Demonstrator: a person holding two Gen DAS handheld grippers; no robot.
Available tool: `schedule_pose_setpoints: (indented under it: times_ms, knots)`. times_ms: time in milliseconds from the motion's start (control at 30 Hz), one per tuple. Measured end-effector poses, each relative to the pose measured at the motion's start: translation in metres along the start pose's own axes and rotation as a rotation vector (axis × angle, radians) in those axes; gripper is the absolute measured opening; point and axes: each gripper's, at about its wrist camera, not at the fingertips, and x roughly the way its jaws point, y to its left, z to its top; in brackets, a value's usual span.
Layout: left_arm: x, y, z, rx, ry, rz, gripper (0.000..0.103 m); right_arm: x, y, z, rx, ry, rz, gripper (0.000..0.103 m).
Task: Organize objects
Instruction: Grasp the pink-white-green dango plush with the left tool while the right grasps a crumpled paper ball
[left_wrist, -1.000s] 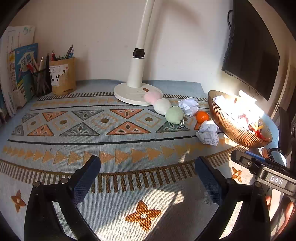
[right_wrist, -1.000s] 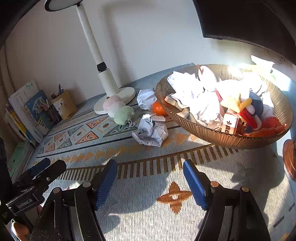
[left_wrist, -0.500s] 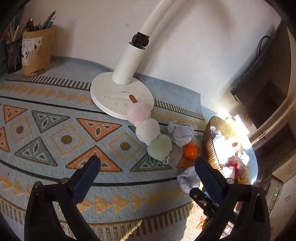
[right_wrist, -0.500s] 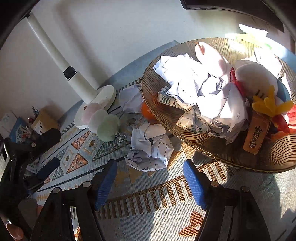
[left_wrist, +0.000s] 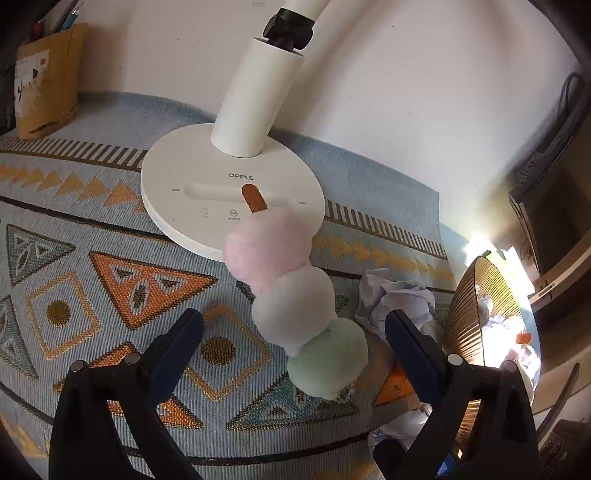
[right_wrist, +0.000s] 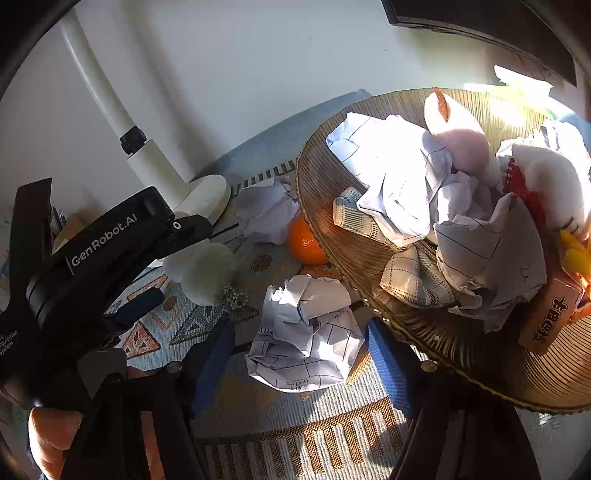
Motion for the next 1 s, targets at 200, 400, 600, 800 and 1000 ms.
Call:
schedule_pose_setpoints:
  times_ms: [200, 400, 600, 800, 1000]
  knots:
    - [0.000, -0.011, -0.009, 0.035, 0.001, -0.020, 0.047, -0.002, 0.004, 0.000, -0.028, -0.004, -0.003, 0.056]
    - [-0.031, -0.011, -0.021, 0.103, 0.015, -0.083, 0.033, -0.031, 0.012, -0.013, -0.088, -0.080, 0.065, 0.056]
    - [-0.091, 0.000, -0.053, 0.319, 0.031, -0.158, 0.033, -0.086, 0.018, -0.059, -0.151, -0.149, 0.093, 0.056]
    - [-0.131, 0.021, -0.082, 0.557, 0.168, -0.211, 0.033, -0.108, 0.002, -0.080, -0.143, -0.122, 0.084, 0.056]
    - [-0.119, 0.016, -0.094, 0.522, 0.217, -0.177, 0.049, -0.106, -0.016, -0.094, -0.082, -0.054, 0.074, 0.056]
